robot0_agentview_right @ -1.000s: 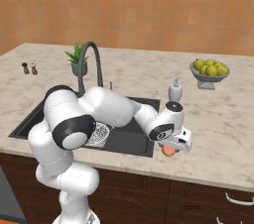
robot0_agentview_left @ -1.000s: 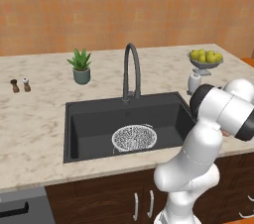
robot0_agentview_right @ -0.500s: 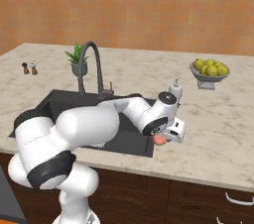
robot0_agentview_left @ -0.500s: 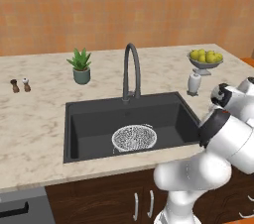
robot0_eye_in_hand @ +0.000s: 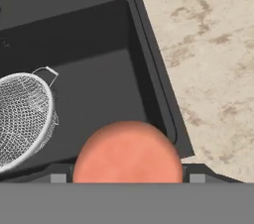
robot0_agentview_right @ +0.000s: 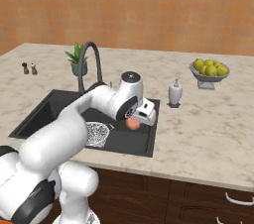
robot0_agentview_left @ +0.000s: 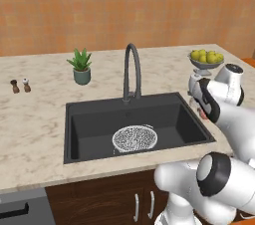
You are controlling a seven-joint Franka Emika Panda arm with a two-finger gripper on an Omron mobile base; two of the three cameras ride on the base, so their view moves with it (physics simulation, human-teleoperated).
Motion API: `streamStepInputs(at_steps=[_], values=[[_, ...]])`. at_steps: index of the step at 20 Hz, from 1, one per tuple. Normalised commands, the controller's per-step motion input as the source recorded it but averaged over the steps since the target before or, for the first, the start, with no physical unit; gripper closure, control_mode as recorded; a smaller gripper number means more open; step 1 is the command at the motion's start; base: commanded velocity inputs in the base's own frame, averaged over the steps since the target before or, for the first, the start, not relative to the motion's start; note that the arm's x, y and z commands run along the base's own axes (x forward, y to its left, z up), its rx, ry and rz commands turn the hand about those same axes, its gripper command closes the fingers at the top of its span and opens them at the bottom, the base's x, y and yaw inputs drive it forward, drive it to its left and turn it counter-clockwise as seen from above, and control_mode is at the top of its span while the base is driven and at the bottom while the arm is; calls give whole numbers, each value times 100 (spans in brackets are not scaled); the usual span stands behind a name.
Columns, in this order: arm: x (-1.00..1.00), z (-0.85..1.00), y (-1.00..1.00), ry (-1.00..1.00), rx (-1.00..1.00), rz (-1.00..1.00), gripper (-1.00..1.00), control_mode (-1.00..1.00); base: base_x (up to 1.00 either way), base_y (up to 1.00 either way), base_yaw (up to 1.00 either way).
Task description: Put the colander in the sink, put the peach in the colander, and turn on the sink faucet and pour water over the colander.
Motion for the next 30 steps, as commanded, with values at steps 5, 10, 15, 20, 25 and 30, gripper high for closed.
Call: streamStepInputs(at_steps=[5,10,15,20,25,30], values=[[30,5,87,-1,0,11,100,-100,0,0,0],[93,-23,58,0,3,9,100,-100,0,0,0],[20,-47,77,6,0,7,100,-100,0,0,0],[-1,-37,76,3,0,3,100,-100,0,0,0],[1,-54,47,0,0,1,100,-100,0,0,0],[1,-44,1,0,0,0,100,-100,0,0,0]])
